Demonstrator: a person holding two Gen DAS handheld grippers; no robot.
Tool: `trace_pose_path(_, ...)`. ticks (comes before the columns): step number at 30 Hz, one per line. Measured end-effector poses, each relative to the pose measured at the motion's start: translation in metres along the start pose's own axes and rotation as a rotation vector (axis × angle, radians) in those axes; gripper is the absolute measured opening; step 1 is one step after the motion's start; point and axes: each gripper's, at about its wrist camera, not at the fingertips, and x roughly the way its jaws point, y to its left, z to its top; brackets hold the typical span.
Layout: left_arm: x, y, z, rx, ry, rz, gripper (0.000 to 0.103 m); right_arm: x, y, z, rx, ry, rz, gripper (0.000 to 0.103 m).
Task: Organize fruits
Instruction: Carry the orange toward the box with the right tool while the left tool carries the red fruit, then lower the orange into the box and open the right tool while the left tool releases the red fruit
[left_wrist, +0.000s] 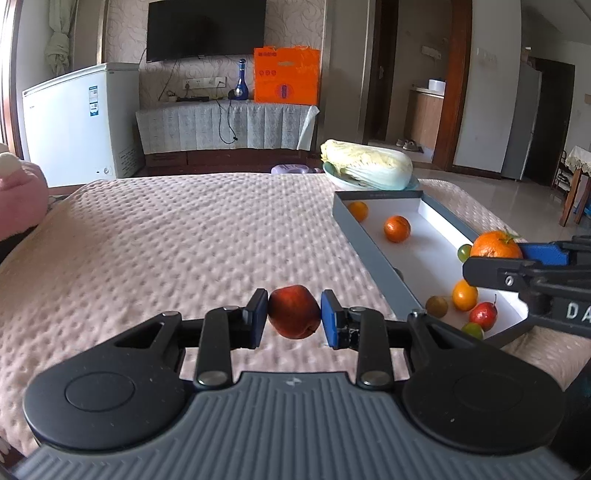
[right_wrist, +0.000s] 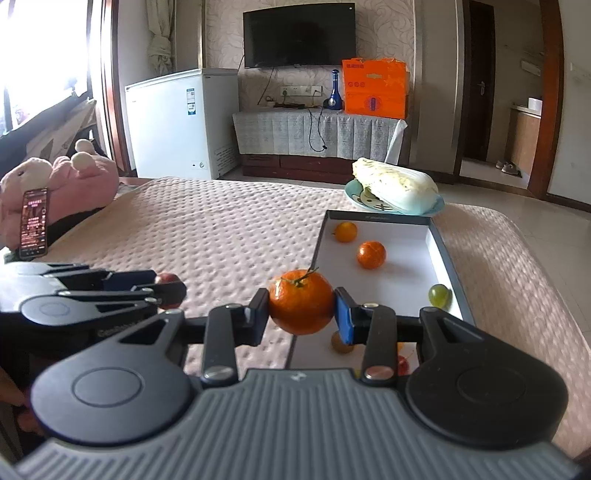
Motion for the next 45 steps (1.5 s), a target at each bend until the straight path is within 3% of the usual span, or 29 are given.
trace_pose_path(5, 0.016, -0.010, 0.000, 0.010, 0.024, 0.005, 0.036, -0.005, -0.020, 0.004, 0.051, 0.008, 0.031, 0.040)
trace_pose_path(10, 0.026, -0.019, 0.001, 0.004, 0.036, -0.016, 0.036, -0.001, -0.036, 0.015, -0.017, 0.003, -0.032, 0.040)
trace_pose_path(21, 0.028, -0.041, 0.008, 0.037, 0.008, -0.119, 0.036, 0.028, -0.089, 0.000, 0.220, 0.083, -0.122, 0.040)
trace_pose_path(25, 0.036, -0.060, 0.016, 0.073, -0.010, -0.144, 0.036, 0.035, -0.089, -0.003, 0.208, 0.112, -0.120, 0.040)
trace_pose_path(37, 0.102, -0.114, 0.041, 0.105, 0.035, -0.182, 0.037, 0.046, -0.095, -0.007, 0.208, 0.160, -0.144, 0.041)
trace_pose_path(40, 0.115, -0.118, 0.039, 0.103, 0.073, -0.208, 0.037, 0.049, -0.103, -0.011, 0.246, 0.186, -0.152, 0.041)
trace_pose_path(45, 0.109, -0.115, 0.035, 0.128, 0.055, -0.203, 0.037, 0.054, -0.103, -0.012, 0.254, 0.206, -0.149, 0.041)
